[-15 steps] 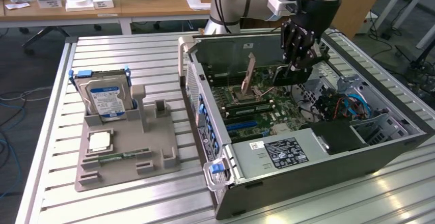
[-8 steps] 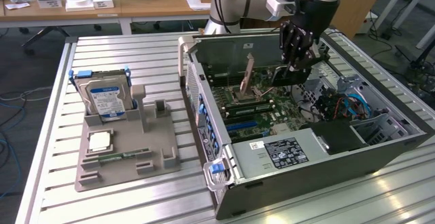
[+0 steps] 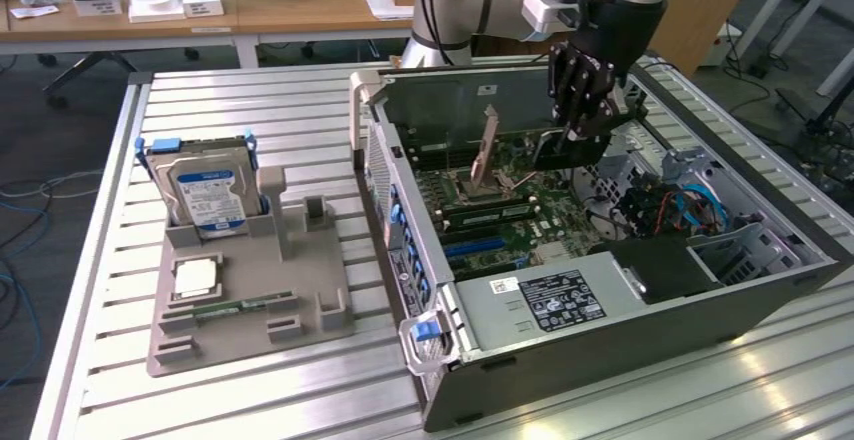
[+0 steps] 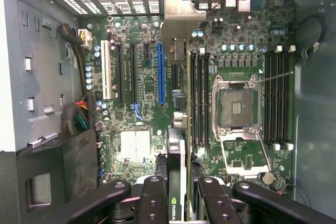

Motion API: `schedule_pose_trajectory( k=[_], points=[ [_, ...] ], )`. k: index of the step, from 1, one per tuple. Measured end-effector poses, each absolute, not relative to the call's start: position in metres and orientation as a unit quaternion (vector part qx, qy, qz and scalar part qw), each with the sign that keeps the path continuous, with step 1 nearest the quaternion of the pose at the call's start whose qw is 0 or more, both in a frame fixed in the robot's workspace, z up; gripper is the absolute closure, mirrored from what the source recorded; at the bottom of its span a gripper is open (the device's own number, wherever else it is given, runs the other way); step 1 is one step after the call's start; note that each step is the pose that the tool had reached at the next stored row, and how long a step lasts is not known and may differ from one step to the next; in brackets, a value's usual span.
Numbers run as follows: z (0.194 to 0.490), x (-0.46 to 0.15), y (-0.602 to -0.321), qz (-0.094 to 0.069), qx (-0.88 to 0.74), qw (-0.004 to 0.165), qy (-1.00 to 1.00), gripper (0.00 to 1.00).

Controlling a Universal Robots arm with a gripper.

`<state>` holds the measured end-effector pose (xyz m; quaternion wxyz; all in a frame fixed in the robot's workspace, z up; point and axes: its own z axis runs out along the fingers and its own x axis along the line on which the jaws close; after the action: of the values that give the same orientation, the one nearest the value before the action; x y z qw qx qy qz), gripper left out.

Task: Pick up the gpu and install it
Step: 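Insert the gpu into the slot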

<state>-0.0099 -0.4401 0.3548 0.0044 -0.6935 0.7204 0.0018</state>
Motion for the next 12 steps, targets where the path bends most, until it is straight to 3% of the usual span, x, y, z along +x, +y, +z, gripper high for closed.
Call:
schedule_pose_trajectory(
  k=[12],
  points=[
    [0.3546, -0.0099, -0.4401, 0.002, -0.693, 0.004, 0.720, 0.73]
  ],
)
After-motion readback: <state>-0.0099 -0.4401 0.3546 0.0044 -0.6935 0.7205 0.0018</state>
